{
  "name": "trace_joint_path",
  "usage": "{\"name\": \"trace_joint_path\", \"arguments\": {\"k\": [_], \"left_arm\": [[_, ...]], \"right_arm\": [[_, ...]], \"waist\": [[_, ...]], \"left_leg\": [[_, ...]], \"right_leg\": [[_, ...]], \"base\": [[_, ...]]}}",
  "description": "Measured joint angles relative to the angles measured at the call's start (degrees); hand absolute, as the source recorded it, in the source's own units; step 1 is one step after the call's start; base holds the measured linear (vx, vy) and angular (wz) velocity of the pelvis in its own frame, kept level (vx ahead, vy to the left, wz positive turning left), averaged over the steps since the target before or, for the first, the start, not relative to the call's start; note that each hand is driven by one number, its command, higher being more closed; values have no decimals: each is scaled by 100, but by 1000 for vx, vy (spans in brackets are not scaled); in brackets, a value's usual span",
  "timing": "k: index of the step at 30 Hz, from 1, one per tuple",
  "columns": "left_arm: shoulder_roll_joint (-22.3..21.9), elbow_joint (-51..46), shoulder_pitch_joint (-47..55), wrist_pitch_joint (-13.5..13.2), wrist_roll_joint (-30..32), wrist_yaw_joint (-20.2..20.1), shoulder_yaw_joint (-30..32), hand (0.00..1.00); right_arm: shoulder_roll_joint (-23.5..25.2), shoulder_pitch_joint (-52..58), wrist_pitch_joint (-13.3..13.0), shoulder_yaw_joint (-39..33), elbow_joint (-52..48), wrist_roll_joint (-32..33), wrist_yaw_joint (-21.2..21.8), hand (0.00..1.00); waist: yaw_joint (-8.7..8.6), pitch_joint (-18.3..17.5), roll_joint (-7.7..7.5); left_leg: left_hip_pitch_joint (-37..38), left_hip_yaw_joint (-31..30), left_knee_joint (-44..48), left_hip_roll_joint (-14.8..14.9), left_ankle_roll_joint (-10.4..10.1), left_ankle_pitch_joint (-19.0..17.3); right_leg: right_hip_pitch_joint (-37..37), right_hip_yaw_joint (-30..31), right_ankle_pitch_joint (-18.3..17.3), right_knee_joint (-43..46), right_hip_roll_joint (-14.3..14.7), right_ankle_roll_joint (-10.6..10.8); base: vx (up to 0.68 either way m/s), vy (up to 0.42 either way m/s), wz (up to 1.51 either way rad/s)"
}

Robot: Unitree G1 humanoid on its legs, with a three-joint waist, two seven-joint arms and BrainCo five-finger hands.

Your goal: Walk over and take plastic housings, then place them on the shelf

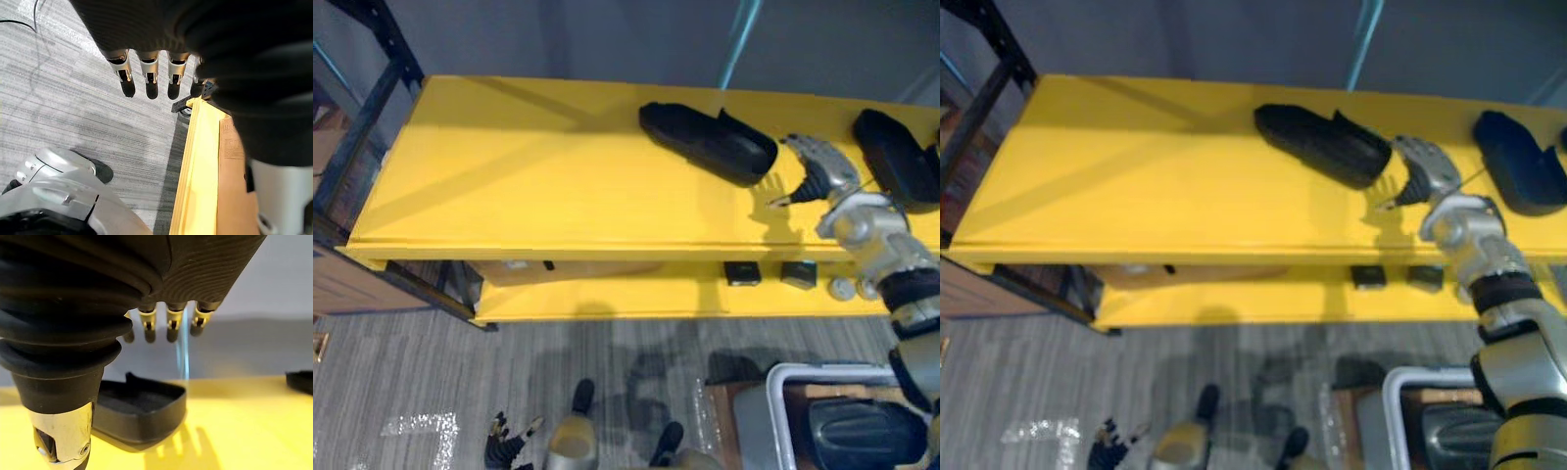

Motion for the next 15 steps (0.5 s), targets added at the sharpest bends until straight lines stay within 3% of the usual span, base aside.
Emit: {"name": "trace_joint_path", "arguments": {"k": [15], "left_arm": [[63, -136, -47, 34, -219, -124, 3, 0]], "right_arm": [[-82, -172, -4, 614, 352, 61, 520, 0]], "waist": [[258, 15, -58]], "left_leg": [[-237, -132, 0, 80, -25, 89]], "right_leg": [[-164, -122, 11, -6, 70, -100]], "base": [[-18, -6, 4]]}}
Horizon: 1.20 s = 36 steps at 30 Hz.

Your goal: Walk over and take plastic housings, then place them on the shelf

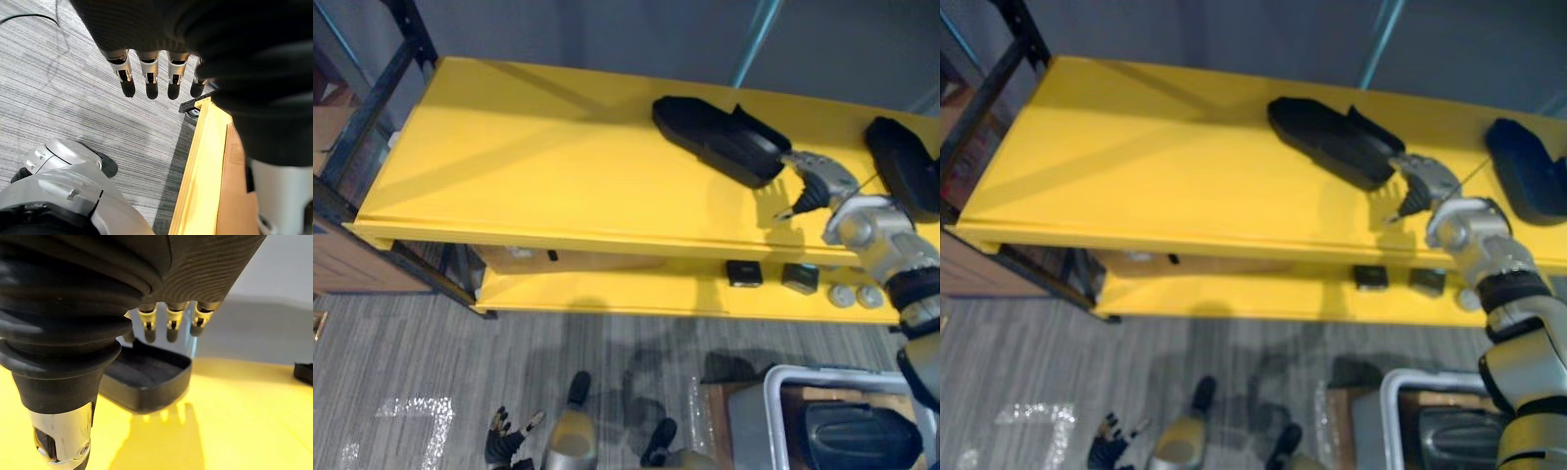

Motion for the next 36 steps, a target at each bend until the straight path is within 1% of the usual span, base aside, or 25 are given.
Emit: {"name": "trace_joint_path", "arguments": {"k": [3, 8, 9, 11, 13, 16, 20, 23, 26, 31, 34, 36], "left_arm": [[16, -54, -3, -7, -3, -36, 1, 0], [83, -68, -60, -16, -8, -67, 6, 0], [83, -90, -70, -19, -22, -71, 5, 0], [83, -114, -85, -19, -172, -75, 2, 0], [83, -115, -130, -20, -216, -76, 2, 0], [84, -117, -209, -22, -228, -79, 2, 0], [85, -211, -218, -24, -253, -168, 0, 0], [89, -270, -218, -24, -411, -189, -4, 0], [88, -289, -223, -24, -446, -195, -23, 0], [89, -288, -224, -25, -452, -194, -72, 0], [71, -288, -225, -25, -453, -195, -238, 0], [67, -286, -225, -25, -453, -192, -236, 0]], "right_arm": [[0, -99, 2, 9, 99, 134, 47, 0], [7, -300, 34, 11, 267, 227, 51, 0], [7, -303, 99, 10, 347, 247, 53, 100], [7, -308, 237, 10, 422, 248, 94, 100], [8, -432, 296, 8, 521, 272, 99, 100], [7, -812, 493, 1, 658, 362, 169, 100], [8, -989, 635, -32, 717, 389, 166, 100], [12, -990, 648, -32, 709, 397, 201, 100], [33, -959, 747, -34, 799, 427, 285, 100], [32, -950, 920, -178, 825, 642, 260, 100], [33, -924, 915, -300, 839, 924, 260, 100], [66, -834, 920, -432, 863, 1348, 299, 100]], "waist": [[32, 4, -1], [68, 198, -7], [92, 240, -5], [118, 266, 4], [123, 344, 36], [137, 443, 73], [168, 552, 87], [172, 569, 97], [176, 627, 160], [155, 651, 199], [152, 678, 245], [148, 693, 271]], "left_leg": [[-88, -25, 0, -1, 3, 10], [-106, -26, 1, -9, 3, 13], [-107, -26, 1, -12, 3, 13], [-153, -26, 2, -14, 3, 13], [-175, -29, 3, -15, 8, 21], [-184, -27, 3, -33, 7, 22], [-199, -25, 3, -33, 8, 22], [-197, -17, 3, -43, 8, 21], [-194, -2, 2, -39, 8, 22], [-194, 40, 3, -11, 8, 23], [-184, 62, 4, -3, 8, 23], [-179, 74, 4, 4, 6, 24]], "right_leg": [[-66, -26, -2, 1, 2, -4], [-86, -27, -8, 6, 1, -14], [-88, -27, -16, 11, 2, -27], [-145, -28, -19, 35, 3, -31], [-167, -31, -14, 44, 4, -23], [-180, -31, -22, 52, 3, -37], [-247, -27, -73, 165, -3, -72], [-254, -19, -82, 179, -14, -72], [-293, 0, -111, 253, -26, -69], [-339, 47, -118, 298, -15, -77], [-345, 71, -117, 306, -13, -76], [-350, 81, -116, 311, -10, -74]], "base": [[-8, -6, 5], [0, 0, 0], [0, 0, 0], [0, 0, 0], [0, 0, 0], [0, 0, 0], [0, 0, 0], [0, 0, 0], [-4, 1, -2], [-2, -1, -3], [-8, 0, -4], [-2, 0, -2]]}}
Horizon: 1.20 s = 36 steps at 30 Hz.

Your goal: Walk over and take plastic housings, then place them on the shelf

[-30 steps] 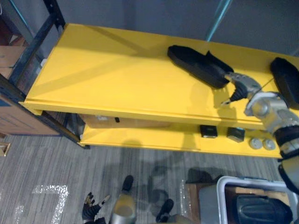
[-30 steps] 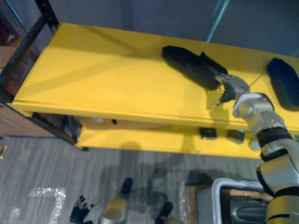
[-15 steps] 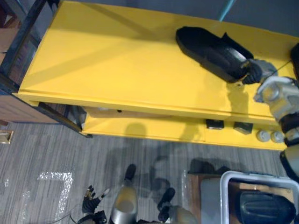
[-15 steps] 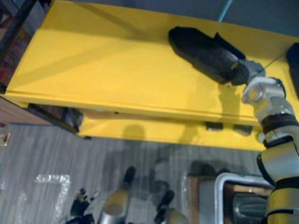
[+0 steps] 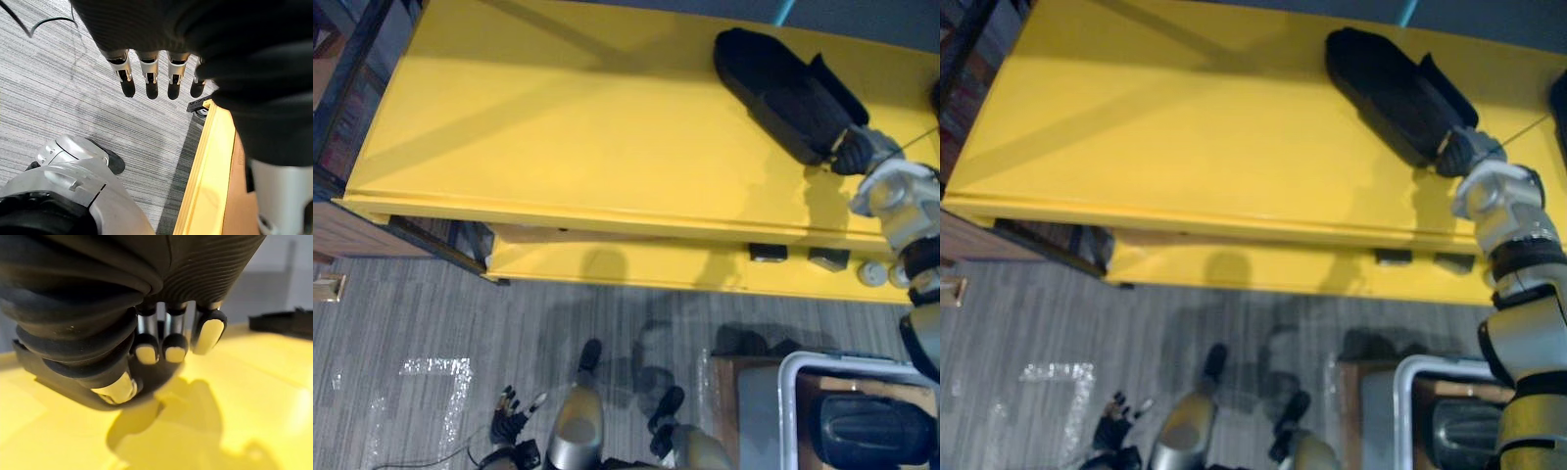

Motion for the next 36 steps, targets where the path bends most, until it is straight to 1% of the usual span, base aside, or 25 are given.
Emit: {"name": "trace_joint_path", "arguments": {"k": [2, 3, 5, 8, 10, 13, 15, 19, 22, 23, 24, 27, 29, 30, 31, 32, 33, 34, 35, 36], "left_arm": [[0, 0, 0, 0, 0, 0, 0, 0], [-2, 0, 0, 0, 0, -2, -2, 0], [-11, -1, -1, 0, 0, -2, -3, 0], [-40, 0, -1, 0, -1, -1, -4, 0], [-88, 0, -2, -1, -1, 4, -4, 0], [-133, 1, -2, -2, 0, 9, -6, 0], [-146, 2, -1, -3, 0, 13, -6, 0], [-146, 9, -2, -5, 2, 17, -6, 0], [-147, 9, -2, -5, 2, 18, -3, 0], [-147, 9, -1, -5, 5, 18, -2, 0], [-147, 9, -2, -4, 5, 18, 2, 0], [-147, 7, -1, 2, 6, 18, 9, 0], [-150, 5, -1, 5, 7, 17, 8, 0], [-156, 6, -1, 6, 7, 18, 8, 0], [-159, 5, -1, 4, 7, 20, 7, 0], [-158, 6, -1, 5, 7, 27, 7, 0], [-160, 8, 0, 5, 6, 42, 7, 0], [-165, 8, 1, 5, 6, 71, 5, 0], [-175, 8, 0, 4, 4, 106, 3, 0], [-183, 27, 9, 5, 0, 163, 7, 0]], "right_arm": [[58, 15, 22, -49, 13, 201, 34, 100], [149, 17, 95, -144, 14, 431, 138, 100], [288, 18, 217, -266, 16, 633, 248, 100], [454, 26, 394, -489, 18, 866, 252, 100], [584, 31, 592, -646, 20, 1051, 245, 100], [677, 31, 770, -848, 22, 1310, 217, 100], [693, 29, 861, -882, 22, 1414, 211, 100], [776, 31, 818, -985, 19, 1501, 226, 100], [786, 35, 665, -984, -23, 1650, 331, 100], [789, 57, 613, -980, -146, 1767, 443, 100], [795, 67, 579, -972, -279, 1855, 594, 0], [796, 141, 512, -958, -641, 2002, 806, 0], [795, 175, 477, -955, -757, 1954, 726, 0], [795, 196, 470, -955, -863, 1822, 541, 0], [795, 207, 427, -951, -947, 1543, 197, 0], [791, 213, 428, -965, -1016, 1433, 27, 0], [787, 218, 432, -979, -1189, 1239, -309, 0], [786, 242, 438, -996, -1406, 1153, -568, 0], [779, 320, 460, -1104, -1707, 1065, -794, 0], [768, 467, 532, -1257, -2133, 1052, -1082, 0]], "waist": [[-14, 4, 7], [-30, 4, 7], [-76, 4, 9], [-117, 11, 21], [-130, 21, 46], [-134, 33, 103], [-136, 27, 116], [-167, 24, 122], [-174, 24, 123], [-184, 24, 123], [-197, 23, 124], [-224, 18, 130], [-242, 9, 139], [-264, 1, 148], [-284, -2, 151], [-291, -2, 150], [-293, -2, 150], [-312, -6, 150], [-366, -37, 148], [-422, -97, 138]], "left_leg": [[4, 21, 0, 4, 0, 0], [12, 49, 1, 6, -1, 0], [20, 63, 3, 5, -1, 0], [25, 70, 7, 6, -1, 0], [38, 80, 10, 8, -1, 0], [64, 88, 26, 10, -1, 0], [82, 92, 26, 12, -1, 0], [86, 95, 5, 17, -1, 0], [87, 95, 6, 15, -1, 0], [87, 96, 8, 15, -1, 0], [88, 98, 9, 16, -1, 0], [94, 101, 27, 20, -2, 0], [97, 103, 27, 36, -2, 1], [102, 111, 26, 40, -2, 1], [113, 127, 26, 44, -2, 1], [122, 145, 26, 50, -2, 1], [164, 217, 25, 62, -2, 0], [195, 259, 18, 67, -3, -2], [190, 261, 3, 70, -3, -2], [187, 263, 2, 77, -3, -4]], "right_leg": [[-11, 24, 10, 2, 1, 14], [-18, 49, 13, 2, 2, 19], [-19, 61, 15, 2, -1, 22], [-19, 66, 16, 2, -2, 24], [-15, 79, 18, 5, -1, 26], [1, 89, 18, 19, -3, 26], [16, 94, 18, 26, -1, 25], [15, 97, 18, 33, 1, 25], [15, 98, 18, 36, -1, 26], [15, 99, 19, 36, -1, 26], [15, 99, 19, 35, -1, 27], [22, 100, 19, 34, -1, 27], [23, 102, 21, 34, -3, 28], [24, 110, 24, 35, -3, 29], [25, 128, 28, 34, 0, 28], [24, 143, 32, 34, 3, 26], [24, 214, 44, 33, 8, 19], [28, 251, 52, 31, 8, 18], [26, 254, 56, 24, 8, 19], [25, 256, 58, 15, 8, 17]], "base": [[-3, 0, -6], [-3, 0, -8], [0, 0, -3], [0, 0, 0], [0, 0, 0], [0, 0, 0], [0, 0, 0], [0, 0, 0], [0, 0, 0], [0, 0, 0], [0, 0, 0], [0, 0, 0], [0, 0, 0], [-8, 5, -4], [-10, 6, -7], [-10, 5, -16], [-10, 4, -23], [-15, 4, -21], [-16, 2, -11], [0, 0, 0]]}}
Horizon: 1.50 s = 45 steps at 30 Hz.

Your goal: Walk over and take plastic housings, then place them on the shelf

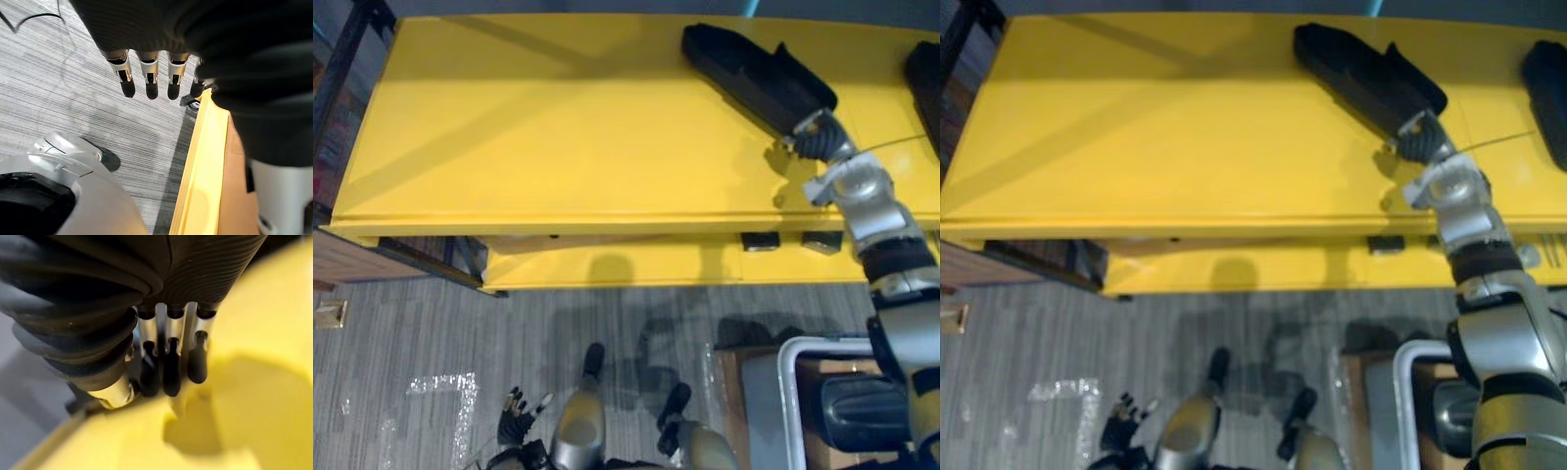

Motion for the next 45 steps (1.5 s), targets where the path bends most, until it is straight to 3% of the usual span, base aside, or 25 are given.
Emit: {"name": "trace_joint_path", "arguments": {"k": [6, 11, 17, 22, 29, 37, 45], "left_arm": [[-4, 161, 7, -7, -5, 61, 50, 0], [2, 214, 14, -19, -4, 57, 107, 0], [15, 224, 14, -18, 1, 33, 224, 0], [8, 225, 12, -17, 5, 2, 280, 0], [16, 213, 13, 0, 1, -11, 280, 0], [97, 193, 6, 7, -6, -82, 226, 0], [100, 84, 0, 13, -176, -177, 217, 0]], "right_arm": [[-96, 492, 478, -331, -1592, 21, -533, 0], [-123, 656, 587, -398, -2060, 23, -826, 0], [-138, 683, 582, -312, -2076, -584, -468, 0], [-401, 446, 496, 514, -989, -906, -34, 0], [-589, -257, 78, 1188, 295, -884, 322, 0], [-625, -652, 34, 1468, 1223, -879, 378, 0], [-629, -943, 96, 1523, 1807, -740, 900, 0]], "waist": [[-118, -256, -72], [-184, -326, -179], [-169, -376, -264], [-112, -404, -312], [127, -394, -337], [239, -329, -370], [288, 2, -268]], "left_leg": [[8, 114, -3, 21, 7, -22], [5, 130, -4, 10, 24, -33], [-4, 110, -4, 1, 24, -32], [-76, -20, -4, -2, 18, -23], [-149, -134, -4, -5, 4, -2], [-291, -340, -3, -40, 6, 55], [-300, -351, -1, -78, 16, 65]], "right_leg": [[-15, 103, 40, -103, 20, 1], [-19, 131, 68, -128, 4, 25], [-12, 114, 71, -132, 1, 27], [-2, -7, 71, -133, 6, 28], [-4, -124, 84, -149, 47, 22], [-16, -340, 70, -166, 32, 4], [-21, -352, 46, -144, 1, -6]], "base": [[-7, -6, -9], [-9, 1, -3], [0, 0, 0], [-6, -4, 10], [4, -11, 10], [-1, 5, 13], [-4, 8, 0]]}}
